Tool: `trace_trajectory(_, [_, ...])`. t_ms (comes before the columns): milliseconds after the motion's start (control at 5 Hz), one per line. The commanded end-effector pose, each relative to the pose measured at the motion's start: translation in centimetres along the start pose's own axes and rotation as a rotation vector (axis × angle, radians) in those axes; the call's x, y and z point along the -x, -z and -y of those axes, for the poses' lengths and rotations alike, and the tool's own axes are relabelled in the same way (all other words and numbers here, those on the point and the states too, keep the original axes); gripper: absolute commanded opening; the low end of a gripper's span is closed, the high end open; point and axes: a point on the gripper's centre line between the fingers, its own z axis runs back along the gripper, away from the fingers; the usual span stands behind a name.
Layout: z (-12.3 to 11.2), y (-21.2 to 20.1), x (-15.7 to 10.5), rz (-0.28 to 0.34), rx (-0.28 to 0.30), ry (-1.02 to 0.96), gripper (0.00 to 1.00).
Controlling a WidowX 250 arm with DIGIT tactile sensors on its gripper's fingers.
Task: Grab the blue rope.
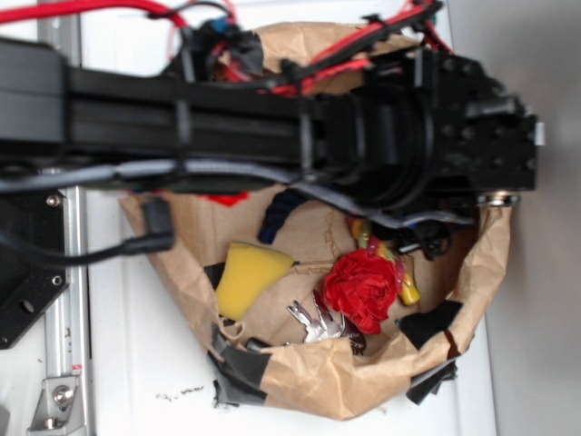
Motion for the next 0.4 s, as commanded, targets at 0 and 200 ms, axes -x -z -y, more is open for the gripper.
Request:
trace_trajectory(0, [-2.2,-8.2,4.9,0.231,0.050,-0.043,0.00])
trace_trajectory(200, [-2.8,-12.0,6.9,0.233,0.114,-0.033,0.00])
